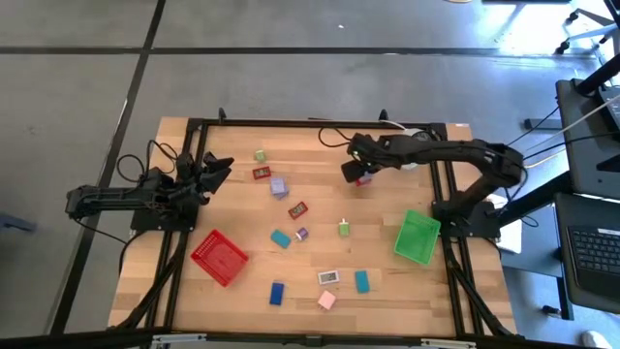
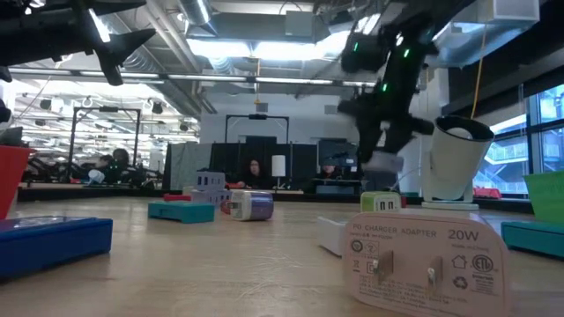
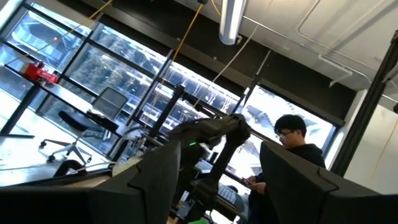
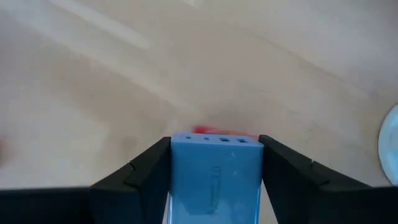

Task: Pick & Place Office items
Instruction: Put the light blue power adapter into the green bin

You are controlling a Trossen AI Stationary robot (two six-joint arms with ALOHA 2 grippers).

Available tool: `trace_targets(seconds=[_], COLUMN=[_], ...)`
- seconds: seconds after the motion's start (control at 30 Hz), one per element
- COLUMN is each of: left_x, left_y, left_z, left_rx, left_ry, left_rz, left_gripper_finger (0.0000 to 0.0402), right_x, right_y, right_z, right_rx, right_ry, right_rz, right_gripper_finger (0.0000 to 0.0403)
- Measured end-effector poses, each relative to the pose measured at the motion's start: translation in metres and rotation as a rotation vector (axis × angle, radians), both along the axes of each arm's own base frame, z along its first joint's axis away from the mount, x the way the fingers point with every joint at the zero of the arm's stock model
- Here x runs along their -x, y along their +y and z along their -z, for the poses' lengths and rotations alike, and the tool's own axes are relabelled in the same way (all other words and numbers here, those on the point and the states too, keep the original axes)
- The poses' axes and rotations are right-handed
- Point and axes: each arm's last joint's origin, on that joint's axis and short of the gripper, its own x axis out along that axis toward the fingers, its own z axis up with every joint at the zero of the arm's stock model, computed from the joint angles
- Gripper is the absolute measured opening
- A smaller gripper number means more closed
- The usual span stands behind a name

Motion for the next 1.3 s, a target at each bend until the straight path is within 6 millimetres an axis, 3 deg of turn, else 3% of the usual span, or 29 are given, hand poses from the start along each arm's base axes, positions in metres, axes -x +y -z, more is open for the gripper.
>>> trace_targets(seconds=[0.17, 0.3, 0.6, 0.7, 0.83, 1.03, 1.3], left_x=[0.0, 0.001, 0.001, 0.001, 0.001, 0.001, 0.001], left_y=[0.0, 0.002, 0.005, 0.005, 0.005, 0.005, 0.005], left_z=[0.0, 0.0, 0.002, 0.003, 0.003, 0.003, 0.003], left_rx=[0.007, 0.028, 0.071, 0.055, 0.053, 0.053, 0.074], left_ry=[0.0, -0.003, 0.012, 0.027, 0.027, 0.027, 0.016], left_rz=[-0.015, -0.062, -0.159, -0.168, -0.169, -0.169, -0.156], left_gripper_finger=[0.0218, 0.0217, 0.0217, 0.0218, 0.0219, 0.0216, 0.0217], right_x=[0.014, 0.036, 0.097, 0.104, 0.116, 0.125, 0.131], right_y=[0.037, 0.072, 0.138, 0.151, 0.16, 0.163, 0.158], right_z=[-0.039, -0.059, -0.064, -0.053, -0.024, 0.011, 0.033], right_rx=[-0.032, -0.147, -0.293, -0.295, -0.332, -0.372, -0.322], right_ry=[-0.128, -0.139, 0.203, 0.232, 0.322, 0.343, 0.321], right_rz=[-0.107, -0.189, -0.049, -0.002, 0.069, 0.159, 0.238], right_gripper_finger=[0.0216, 0.0218, 0.0218, 0.0218, 0.0218, 0.0218, 0.0233])
